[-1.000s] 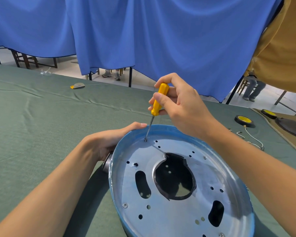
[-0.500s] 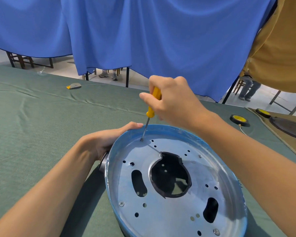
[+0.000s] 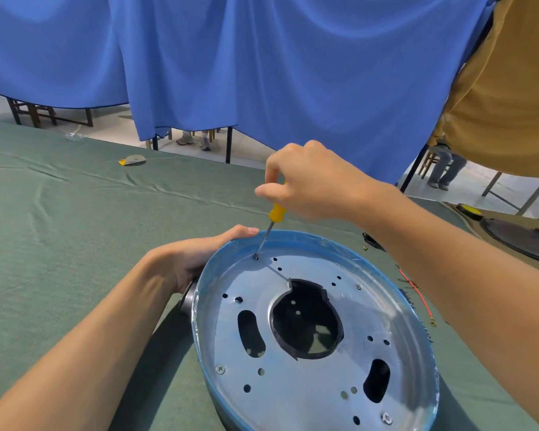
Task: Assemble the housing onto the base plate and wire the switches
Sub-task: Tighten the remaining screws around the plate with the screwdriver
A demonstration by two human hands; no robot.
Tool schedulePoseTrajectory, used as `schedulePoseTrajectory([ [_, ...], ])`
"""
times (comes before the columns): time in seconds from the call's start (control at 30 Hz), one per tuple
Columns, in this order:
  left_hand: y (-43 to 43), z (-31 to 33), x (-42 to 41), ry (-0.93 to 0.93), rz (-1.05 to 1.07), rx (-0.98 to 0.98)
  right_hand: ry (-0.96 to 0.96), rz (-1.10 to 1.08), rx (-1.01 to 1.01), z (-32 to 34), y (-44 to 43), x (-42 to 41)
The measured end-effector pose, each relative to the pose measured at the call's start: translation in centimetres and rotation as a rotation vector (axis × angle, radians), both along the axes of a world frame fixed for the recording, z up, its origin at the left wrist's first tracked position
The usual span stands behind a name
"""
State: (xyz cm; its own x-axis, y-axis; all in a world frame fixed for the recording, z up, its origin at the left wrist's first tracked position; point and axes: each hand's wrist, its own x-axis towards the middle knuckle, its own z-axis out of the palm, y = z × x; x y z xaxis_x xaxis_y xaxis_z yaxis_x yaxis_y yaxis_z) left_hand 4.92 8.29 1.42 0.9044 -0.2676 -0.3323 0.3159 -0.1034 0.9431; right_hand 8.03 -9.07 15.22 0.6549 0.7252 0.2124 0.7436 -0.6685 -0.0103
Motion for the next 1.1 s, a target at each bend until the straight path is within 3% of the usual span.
schedulePoseTrajectory([
  [0.13, 0.1, 0.0, -0.1, -0.011, 0.009, -0.005, 0.100, 0.036, -0.158, 1.0, -0.3, -0.3],
  [0.2, 0.2, 0.1, -0.1, -0.004, 0.010, 0.008, 0.172, 0.063, -0.140, 1.5, -0.2, -0.6],
  [0.33, 0.0, 0.1, -0.2, -0.001, 0.026, 0.016, -0.049, 0.111, -0.011, 0.7, 1.2, -0.3],
  [0.43, -0.1, 0.1, -0.3, -0.012, 0.014, 0.010, -0.184, 0.001, -0.009, -0.3, 1.8, 0.0],
  [0.63, 0.2, 0.8, -0.2, 0.018, -0.002, 0.032, 0.026, 0.007, -0.061, 0.8, 1.3, 0.6],
  [0.93, 0.1, 2.1, -0.5, 0.019, -0.047, -0.017, -0.046, 0.037, 0.093, 1.1, 1.8, 0.1],
  [1.1, 0.3, 2.0, -0.6, 0.024, -0.012, 0.043, -0.039, 0.070, 0.023, 0.3, 1.2, 0.2],
])
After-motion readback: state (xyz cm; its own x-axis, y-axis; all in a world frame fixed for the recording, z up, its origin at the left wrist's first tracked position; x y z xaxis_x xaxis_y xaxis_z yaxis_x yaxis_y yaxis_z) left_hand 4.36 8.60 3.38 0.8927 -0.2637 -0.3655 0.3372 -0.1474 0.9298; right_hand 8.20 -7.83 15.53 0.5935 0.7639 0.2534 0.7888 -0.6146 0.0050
